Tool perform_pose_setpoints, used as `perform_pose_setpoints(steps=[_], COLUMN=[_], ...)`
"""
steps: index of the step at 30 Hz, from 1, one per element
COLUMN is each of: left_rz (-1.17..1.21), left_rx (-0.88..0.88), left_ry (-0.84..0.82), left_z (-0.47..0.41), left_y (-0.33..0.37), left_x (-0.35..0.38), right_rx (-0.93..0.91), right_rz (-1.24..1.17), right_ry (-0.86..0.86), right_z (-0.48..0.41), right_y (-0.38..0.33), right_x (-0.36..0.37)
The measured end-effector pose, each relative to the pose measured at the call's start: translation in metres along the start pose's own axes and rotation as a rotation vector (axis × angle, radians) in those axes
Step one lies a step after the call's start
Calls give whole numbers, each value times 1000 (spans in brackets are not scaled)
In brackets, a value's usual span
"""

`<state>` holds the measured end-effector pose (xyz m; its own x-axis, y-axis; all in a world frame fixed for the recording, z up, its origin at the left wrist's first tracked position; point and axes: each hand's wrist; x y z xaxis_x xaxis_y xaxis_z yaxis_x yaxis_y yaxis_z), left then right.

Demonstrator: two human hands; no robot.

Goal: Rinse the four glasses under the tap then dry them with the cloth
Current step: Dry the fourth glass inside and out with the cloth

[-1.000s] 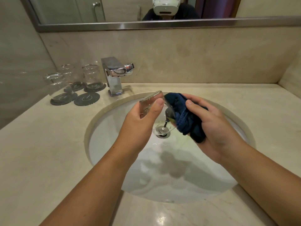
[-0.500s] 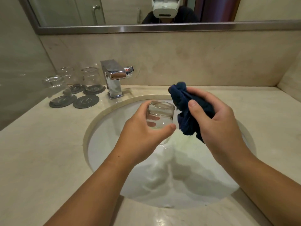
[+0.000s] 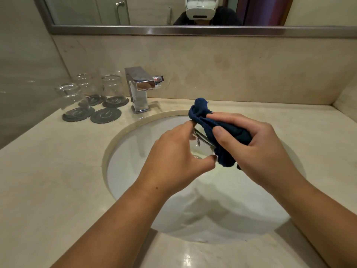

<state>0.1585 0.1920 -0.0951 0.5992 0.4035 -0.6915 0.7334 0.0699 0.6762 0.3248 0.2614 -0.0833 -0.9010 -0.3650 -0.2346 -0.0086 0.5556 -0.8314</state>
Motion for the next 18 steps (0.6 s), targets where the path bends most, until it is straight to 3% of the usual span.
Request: perform_pose_setpoints(steps=[9,18], left_rz=[-154,10], left_rx=[142,151], left_ry=[20,55], left_z=[8,5], left_y=[12,3], left_x=[-1,2], right_rx=[153,280], right_rz=[-215,-279], right_ry=[96,100], right_z=[-5,-8], right_y=[7,13], right_x=[-2,-5])
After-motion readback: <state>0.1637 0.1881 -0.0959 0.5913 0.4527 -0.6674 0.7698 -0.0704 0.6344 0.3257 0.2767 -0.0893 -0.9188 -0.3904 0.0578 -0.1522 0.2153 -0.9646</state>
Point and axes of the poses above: each hand's wrist, its own z-axis away from the middle knuckle, its own x-axis out of the palm, y = z × x, and after that the axes turned 5 degrees about -x, right-handed
